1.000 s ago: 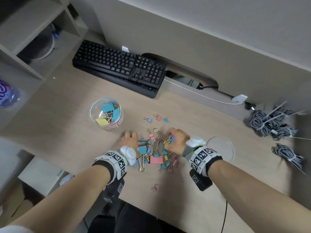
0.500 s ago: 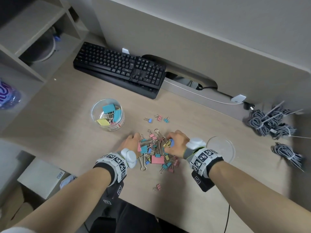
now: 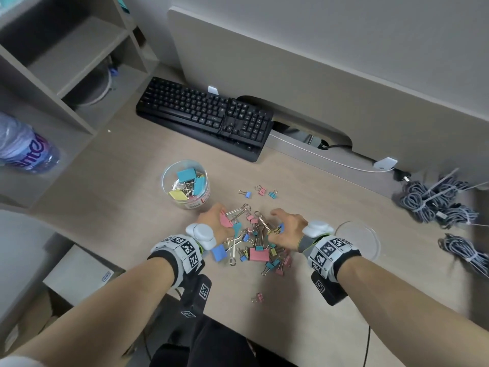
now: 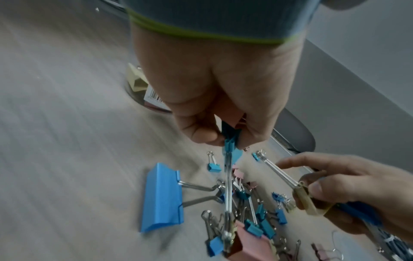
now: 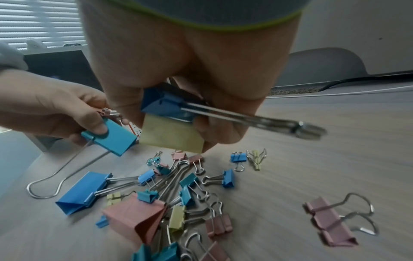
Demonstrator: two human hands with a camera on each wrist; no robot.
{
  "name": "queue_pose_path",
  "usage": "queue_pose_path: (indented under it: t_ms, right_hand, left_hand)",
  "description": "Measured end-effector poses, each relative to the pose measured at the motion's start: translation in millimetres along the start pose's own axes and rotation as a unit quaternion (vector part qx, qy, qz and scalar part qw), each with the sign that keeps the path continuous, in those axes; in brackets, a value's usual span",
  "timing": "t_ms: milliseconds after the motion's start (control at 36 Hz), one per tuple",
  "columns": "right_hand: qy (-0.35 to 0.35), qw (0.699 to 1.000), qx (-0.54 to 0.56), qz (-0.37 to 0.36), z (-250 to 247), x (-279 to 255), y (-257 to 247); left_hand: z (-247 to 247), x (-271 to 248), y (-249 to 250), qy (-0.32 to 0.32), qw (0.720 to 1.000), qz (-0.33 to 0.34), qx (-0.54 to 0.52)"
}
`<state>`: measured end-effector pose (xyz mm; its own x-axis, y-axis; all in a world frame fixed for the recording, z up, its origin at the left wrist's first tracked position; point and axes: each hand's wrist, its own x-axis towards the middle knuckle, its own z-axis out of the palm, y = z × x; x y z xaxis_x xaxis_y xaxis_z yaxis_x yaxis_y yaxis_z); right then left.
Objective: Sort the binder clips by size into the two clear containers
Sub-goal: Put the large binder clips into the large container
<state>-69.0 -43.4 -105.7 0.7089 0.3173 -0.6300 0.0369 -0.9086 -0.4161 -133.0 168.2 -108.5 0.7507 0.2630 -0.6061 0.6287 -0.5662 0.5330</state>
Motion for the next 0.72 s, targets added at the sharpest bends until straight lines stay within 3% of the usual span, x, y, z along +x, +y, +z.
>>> queue_pose_path:
  t_ms: [139, 444, 555, 722]
  right_hand:
    - [-0.007, 0.999, 0.025, 0.031, -7, -2, -8]
    - [0.005, 0.999, 0.033, 0.043, -13, 1, -20]
    - [0.044, 0.999, 0.008, 0.017, -20, 2, -30]
    - [0.051, 0.999, -0.009, -0.008, -27, 4, -56]
  left_hand:
    - [-14, -9, 7, 0.032, 0.999, 0.002, -0.032]
    - [-54, -21, 20, 0.039, 0.978, -0.018, -0.202]
    - [-72, -19, 19, 0.037, 0.967, -0.033, -0.250]
    - [-94, -19, 16, 0.062, 0.968, -0.024, -0.241]
